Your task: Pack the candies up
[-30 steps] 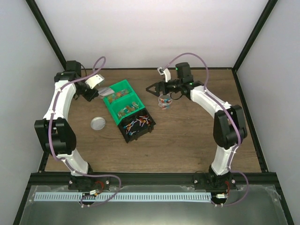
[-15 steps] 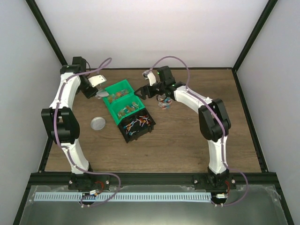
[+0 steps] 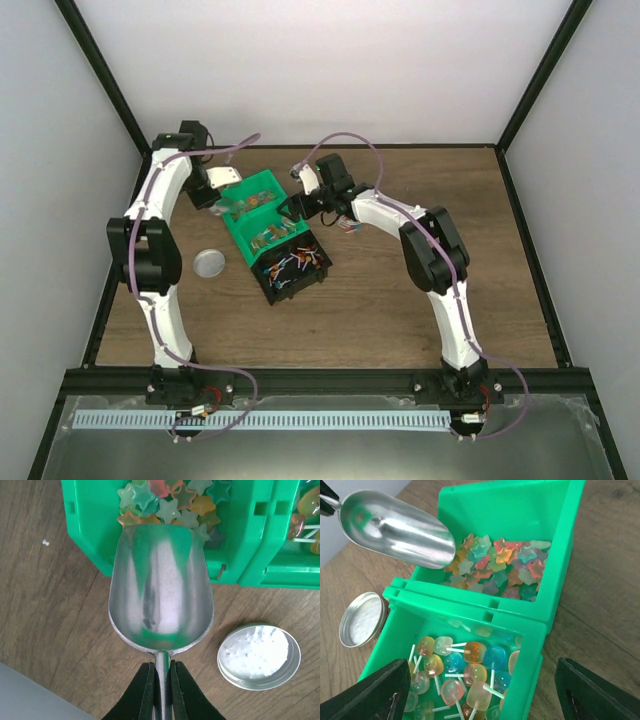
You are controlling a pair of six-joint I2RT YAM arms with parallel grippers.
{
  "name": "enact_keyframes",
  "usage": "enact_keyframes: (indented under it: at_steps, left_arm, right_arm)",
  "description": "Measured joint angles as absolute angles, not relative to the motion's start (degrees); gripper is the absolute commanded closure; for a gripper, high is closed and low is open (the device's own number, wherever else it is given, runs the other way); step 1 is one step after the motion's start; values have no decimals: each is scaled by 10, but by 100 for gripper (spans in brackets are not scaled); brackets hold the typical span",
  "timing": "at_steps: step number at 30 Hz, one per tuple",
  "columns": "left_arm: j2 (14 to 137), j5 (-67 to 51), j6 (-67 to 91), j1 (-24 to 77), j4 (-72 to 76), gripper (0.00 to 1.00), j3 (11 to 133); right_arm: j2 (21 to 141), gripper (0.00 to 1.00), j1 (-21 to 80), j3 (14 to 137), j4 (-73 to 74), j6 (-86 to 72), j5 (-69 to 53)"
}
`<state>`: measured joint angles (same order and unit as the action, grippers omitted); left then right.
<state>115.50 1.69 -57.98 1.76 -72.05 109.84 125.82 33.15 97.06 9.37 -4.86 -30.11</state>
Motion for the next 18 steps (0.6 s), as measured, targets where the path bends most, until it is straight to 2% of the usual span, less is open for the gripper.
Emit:
enact_keyframes:
  at_steps: [5, 18]
  left_arm:
    - [1179, 36, -591, 29, -735, 96, 1126]
    - [1233, 39, -601, 70, -733, 96, 1165]
  right_arm:
    - [1273, 22, 347, 972, 93, -40, -283]
    - [1297, 41, 352, 986, 81, -22, -263]
